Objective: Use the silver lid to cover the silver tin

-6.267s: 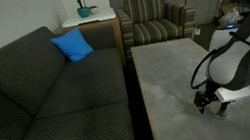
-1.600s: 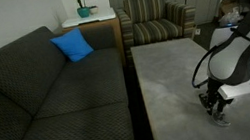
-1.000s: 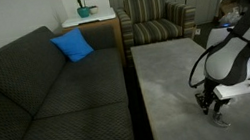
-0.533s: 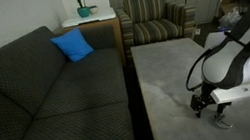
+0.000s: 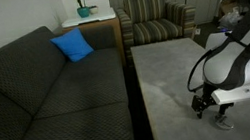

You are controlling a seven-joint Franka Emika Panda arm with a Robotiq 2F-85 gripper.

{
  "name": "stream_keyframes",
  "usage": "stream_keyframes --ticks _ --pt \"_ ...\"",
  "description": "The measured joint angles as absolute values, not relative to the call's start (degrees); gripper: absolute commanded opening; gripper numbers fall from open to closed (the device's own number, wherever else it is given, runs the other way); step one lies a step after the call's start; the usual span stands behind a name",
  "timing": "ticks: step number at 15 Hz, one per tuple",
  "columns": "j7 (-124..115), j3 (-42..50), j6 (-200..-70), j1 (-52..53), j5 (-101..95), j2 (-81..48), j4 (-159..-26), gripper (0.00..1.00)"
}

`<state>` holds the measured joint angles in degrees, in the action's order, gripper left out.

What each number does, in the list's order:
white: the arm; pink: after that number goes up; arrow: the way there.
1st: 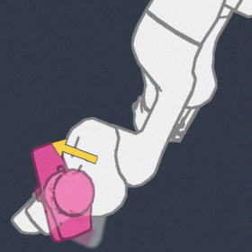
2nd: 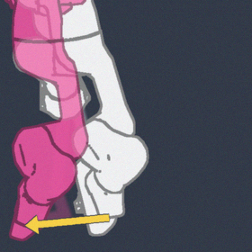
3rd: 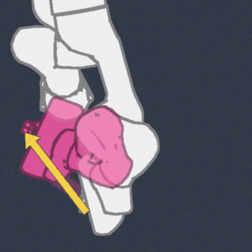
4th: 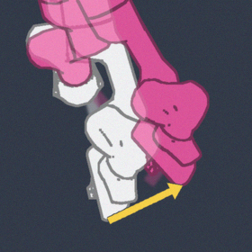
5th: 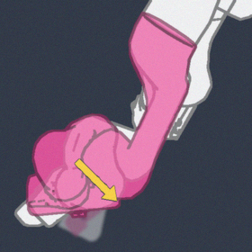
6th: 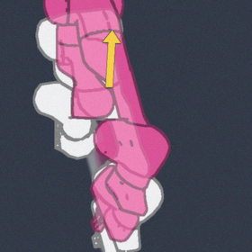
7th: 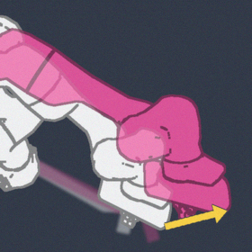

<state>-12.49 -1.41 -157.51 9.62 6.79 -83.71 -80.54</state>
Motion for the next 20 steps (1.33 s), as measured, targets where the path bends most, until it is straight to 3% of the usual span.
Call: stream_keyframes --ticks 20 --pt "-21.90 3.47 -156.88 15.52 6.77 -83.55 -80.40 1.00"
